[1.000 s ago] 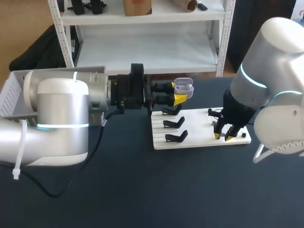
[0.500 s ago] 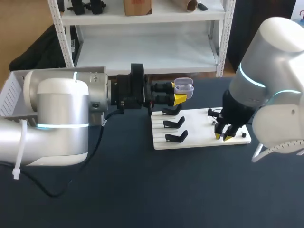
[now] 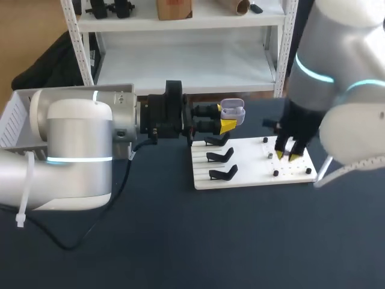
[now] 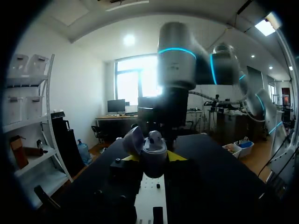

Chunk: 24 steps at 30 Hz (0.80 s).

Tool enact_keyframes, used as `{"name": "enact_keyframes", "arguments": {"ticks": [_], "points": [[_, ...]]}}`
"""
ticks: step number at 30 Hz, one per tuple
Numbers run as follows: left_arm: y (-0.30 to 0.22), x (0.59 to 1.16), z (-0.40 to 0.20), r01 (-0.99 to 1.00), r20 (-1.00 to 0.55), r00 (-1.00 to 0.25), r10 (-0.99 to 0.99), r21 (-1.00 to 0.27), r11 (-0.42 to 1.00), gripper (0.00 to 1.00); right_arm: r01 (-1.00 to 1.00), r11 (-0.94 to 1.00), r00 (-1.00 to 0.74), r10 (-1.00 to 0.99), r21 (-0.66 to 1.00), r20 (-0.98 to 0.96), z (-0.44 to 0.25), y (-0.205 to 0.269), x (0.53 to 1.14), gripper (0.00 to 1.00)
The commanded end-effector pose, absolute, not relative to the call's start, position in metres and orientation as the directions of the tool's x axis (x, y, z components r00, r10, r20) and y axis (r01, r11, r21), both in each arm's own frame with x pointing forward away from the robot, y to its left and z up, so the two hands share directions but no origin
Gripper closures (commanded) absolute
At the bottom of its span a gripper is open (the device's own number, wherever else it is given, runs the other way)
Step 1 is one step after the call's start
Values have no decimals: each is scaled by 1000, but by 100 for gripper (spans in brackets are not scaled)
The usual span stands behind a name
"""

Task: Pick up each earbud case from the left stands, insert the matching earbuds, close the lid, and place the case in the box.

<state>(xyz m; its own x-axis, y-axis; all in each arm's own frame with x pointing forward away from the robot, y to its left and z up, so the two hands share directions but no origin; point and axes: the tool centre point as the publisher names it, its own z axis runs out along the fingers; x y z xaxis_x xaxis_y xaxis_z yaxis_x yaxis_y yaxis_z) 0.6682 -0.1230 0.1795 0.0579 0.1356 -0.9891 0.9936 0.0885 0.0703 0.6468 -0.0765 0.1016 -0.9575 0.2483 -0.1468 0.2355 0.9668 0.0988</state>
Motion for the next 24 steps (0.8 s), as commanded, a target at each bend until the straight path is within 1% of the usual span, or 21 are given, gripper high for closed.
{"name": "enact_keyframes", "arguments": {"ticks": [1,7,13,24], "points": [[-123,668,179,993,-990,60,132,72,91,100,218,974,-956,226,65,-185,158,-80,633,100],[-123,668,179,993,-990,60,132,72,91,100,109,993,-964,114,34,-239,215,-64,631,100],[-123,668,179,993,-990,60,132,72,91,100,-28,999,-964,-18,33,-266,251,-37,629,100],[-123,668,179,993,-990,60,132,72,91,100,-254,967,-929,-246,-7,-278,279,20,634,100]]}}
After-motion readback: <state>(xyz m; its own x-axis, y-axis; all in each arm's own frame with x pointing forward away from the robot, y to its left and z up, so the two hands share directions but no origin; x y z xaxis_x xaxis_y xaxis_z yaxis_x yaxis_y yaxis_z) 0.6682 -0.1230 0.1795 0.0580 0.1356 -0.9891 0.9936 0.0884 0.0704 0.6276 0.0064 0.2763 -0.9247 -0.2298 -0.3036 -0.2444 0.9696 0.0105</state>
